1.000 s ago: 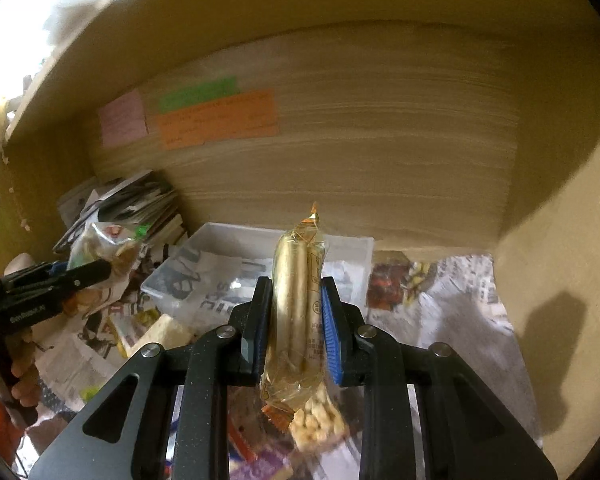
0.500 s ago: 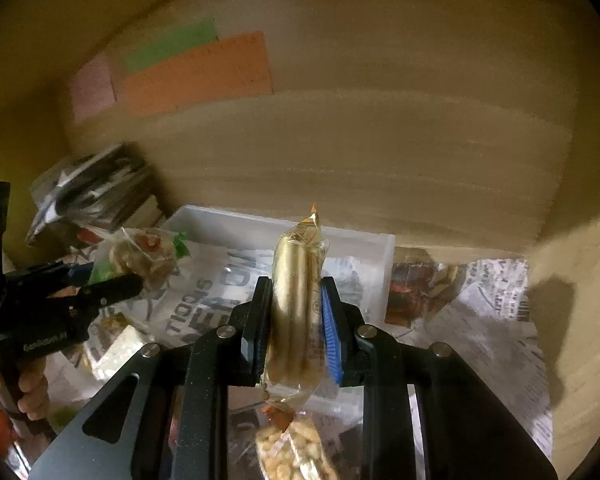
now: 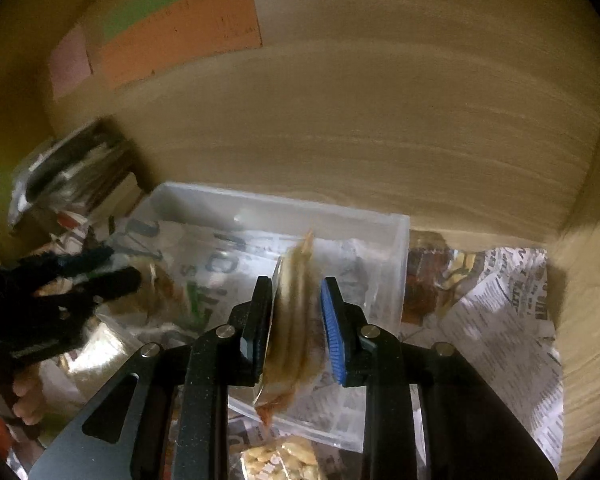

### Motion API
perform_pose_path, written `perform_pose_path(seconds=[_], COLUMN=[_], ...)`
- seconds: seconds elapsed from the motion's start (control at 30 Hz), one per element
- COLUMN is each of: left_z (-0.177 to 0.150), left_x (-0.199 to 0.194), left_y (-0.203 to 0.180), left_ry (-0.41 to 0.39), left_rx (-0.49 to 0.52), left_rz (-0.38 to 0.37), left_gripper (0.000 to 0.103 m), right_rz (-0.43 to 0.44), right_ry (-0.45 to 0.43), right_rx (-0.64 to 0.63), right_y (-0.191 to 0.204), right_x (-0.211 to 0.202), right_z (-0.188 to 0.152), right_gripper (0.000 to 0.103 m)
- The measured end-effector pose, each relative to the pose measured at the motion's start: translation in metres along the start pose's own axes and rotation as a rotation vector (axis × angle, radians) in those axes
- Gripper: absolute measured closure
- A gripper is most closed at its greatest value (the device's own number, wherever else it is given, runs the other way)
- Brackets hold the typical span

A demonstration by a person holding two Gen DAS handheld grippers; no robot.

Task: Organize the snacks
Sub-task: 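Drop the small bag into the clear box with the left tool while the right tool drops the bar in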

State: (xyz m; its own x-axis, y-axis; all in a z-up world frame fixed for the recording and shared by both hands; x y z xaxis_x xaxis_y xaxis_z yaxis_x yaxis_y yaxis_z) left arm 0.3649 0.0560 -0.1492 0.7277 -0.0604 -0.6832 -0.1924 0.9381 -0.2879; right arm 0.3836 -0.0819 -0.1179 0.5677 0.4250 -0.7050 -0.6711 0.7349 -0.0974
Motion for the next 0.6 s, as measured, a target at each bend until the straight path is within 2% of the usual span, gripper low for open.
perform_pose_path(seconds=[0.07,0.13,0.33,0.47,0.6], left_z=[0.000,-0.001,-0.006,-0.012,-0.022], left_x=[-0.006,-0.012,-0.042,-0.065,-0.082], left_y=[0.000,-0.002,-0.005,-0.005,0.000], left_ry=[-0.015,-0.025,-0.069,-0.089,-0.105], left_rx=[0.006,0.019,0.045,0.059,0.064], left_rz=[-0.002,-0.003,-0.010,-0.013,-0.001], left_gripper=[0.044,0.044,0.037,0.032,0.025], right_rz=[-0.005,-0.010,-0.030,-0.044,-0.035], right_ry=[0.009,-0.002,-0.044,-0.083,-0.097], right_rx=[-0.003,-0.003,-0.021,-0.029,-0.019], right_y=[0.001,0.001,0.003,0.008,0.013], right_x=[0.001,-0.003,-0.029,-0.051,-0.067], right_z=[-0.001,-0.002,0.003,0.002,-0.006], right_gripper=[0.067,0.062,0.059,0.049,0.049])
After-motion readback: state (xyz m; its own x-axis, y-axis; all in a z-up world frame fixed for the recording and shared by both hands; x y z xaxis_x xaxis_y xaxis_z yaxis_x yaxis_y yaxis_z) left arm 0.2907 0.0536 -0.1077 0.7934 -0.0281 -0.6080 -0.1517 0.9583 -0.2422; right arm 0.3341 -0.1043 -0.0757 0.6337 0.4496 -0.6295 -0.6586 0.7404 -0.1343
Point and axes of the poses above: each gripper's, at about its wrist camera, not at the fingertips, and x roughly the way its jaws point, y to its left, z to its top, the point moved 7 cm from there along x, roughly the way its jaws point, and after that the axes turned 14 degrees about -x, right-handed, at the moved point
